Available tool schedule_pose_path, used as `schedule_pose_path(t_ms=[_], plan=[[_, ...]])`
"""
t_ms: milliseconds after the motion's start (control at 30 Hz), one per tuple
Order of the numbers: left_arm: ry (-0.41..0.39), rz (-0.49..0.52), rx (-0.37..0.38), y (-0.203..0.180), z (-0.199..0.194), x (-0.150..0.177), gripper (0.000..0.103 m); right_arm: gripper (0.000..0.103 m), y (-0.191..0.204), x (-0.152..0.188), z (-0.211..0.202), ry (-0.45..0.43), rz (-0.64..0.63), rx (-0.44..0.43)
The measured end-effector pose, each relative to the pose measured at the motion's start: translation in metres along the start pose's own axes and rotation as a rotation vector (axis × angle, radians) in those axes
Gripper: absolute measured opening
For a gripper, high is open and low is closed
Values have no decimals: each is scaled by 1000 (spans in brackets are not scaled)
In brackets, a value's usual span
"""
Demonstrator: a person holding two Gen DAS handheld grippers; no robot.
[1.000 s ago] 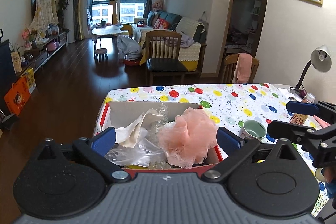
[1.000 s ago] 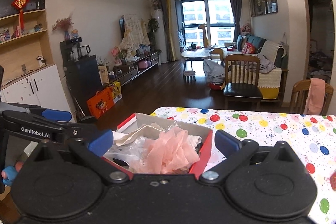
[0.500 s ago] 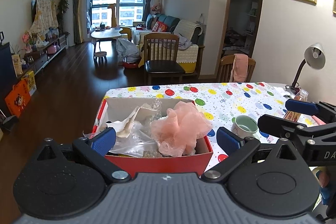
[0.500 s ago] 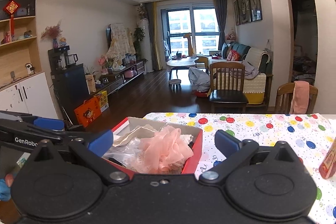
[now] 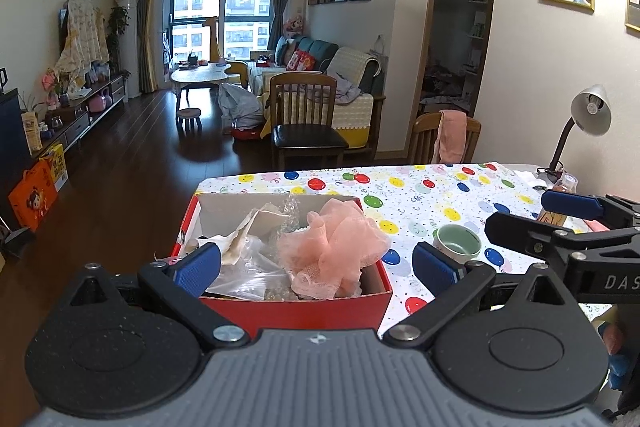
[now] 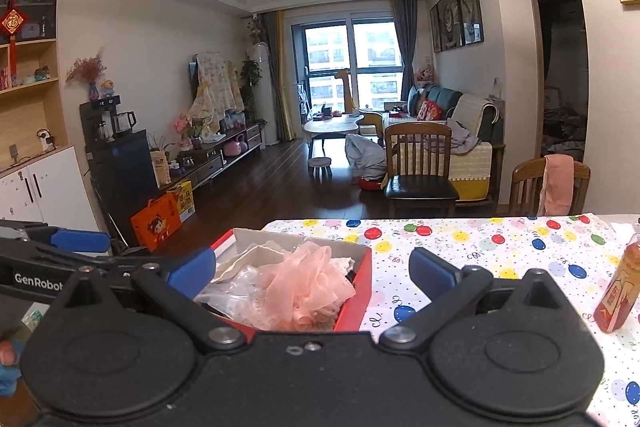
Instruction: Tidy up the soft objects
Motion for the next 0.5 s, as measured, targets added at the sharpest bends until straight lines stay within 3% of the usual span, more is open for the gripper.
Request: schedule_pose_path(t_ms=[500], plan=[[-19,-4,26,-8,-9,0,103,103,0,4,-3,12,-1,10]])
Point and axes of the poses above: each gripper's, at about its wrist camera, not at the fingertips, and z roughly the way its jaws point, y to its left, x to its underside, the point moved 3 cm from there along z, roughly the way its jaws point
